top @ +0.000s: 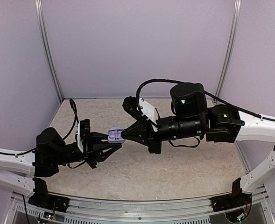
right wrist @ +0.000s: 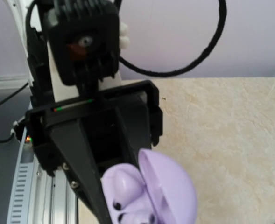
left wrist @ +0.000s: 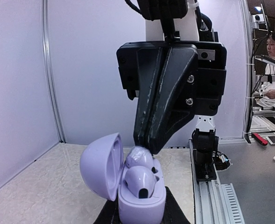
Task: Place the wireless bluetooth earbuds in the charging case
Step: Adjust the right earbud in the right side groove of the charging case.
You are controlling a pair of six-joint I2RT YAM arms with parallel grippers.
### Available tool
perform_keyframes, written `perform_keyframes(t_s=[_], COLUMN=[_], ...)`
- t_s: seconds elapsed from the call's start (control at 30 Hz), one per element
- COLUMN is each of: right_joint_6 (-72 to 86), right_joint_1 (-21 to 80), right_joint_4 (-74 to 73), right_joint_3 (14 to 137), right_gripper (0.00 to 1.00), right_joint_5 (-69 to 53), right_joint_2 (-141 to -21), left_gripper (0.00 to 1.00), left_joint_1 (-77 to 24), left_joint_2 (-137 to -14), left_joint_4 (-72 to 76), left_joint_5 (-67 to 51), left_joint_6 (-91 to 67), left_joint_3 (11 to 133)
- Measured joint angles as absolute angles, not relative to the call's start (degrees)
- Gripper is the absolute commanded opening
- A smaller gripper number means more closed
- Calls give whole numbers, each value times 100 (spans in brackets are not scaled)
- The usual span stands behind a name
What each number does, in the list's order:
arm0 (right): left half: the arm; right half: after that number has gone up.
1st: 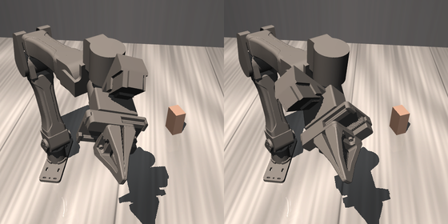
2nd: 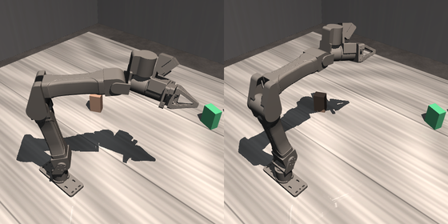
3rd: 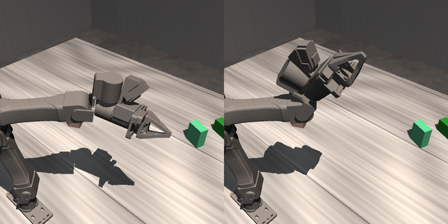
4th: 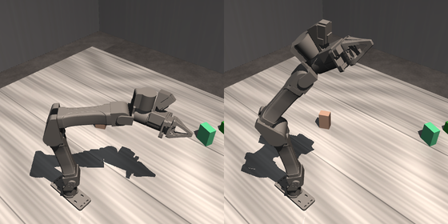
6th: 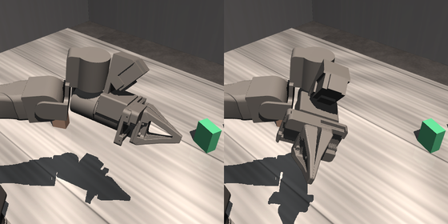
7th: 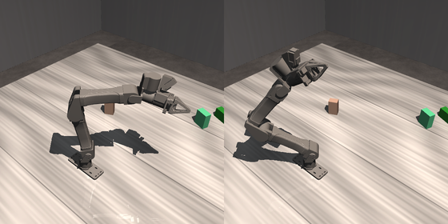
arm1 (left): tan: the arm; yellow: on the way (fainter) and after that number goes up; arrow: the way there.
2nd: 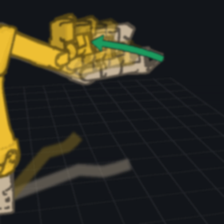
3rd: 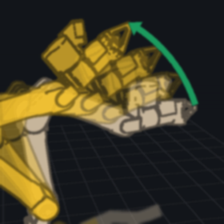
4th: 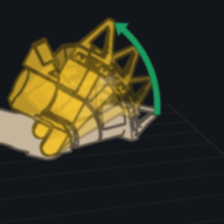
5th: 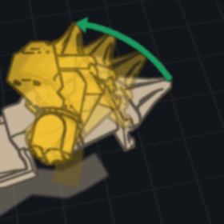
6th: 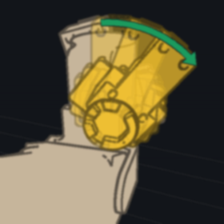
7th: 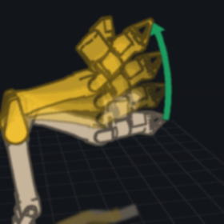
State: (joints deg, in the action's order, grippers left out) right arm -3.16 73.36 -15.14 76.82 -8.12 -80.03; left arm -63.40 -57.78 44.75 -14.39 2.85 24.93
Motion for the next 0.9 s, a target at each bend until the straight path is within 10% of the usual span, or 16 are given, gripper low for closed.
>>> perform_keyframes(t_s=[0.67,0.9], right_joint_6=[-379,-499], right_joint_1=[7338,7338], right_joint_4=[-1782,-1767], right_joint_3=[7752,7725], right_gripper=[23,56], right_joint_5=[-1011,-1253], right_joint_2=[-7953,-7596], left_gripper=[6,6], left_joint_1=[-6342,-6342], left_joint_2=[-5765,-5765], left_joint_4=[4366,4453], left_joint_5=[-1476,-1479], left_joint_6=[285,283], left_joint_3=[2493,2499])
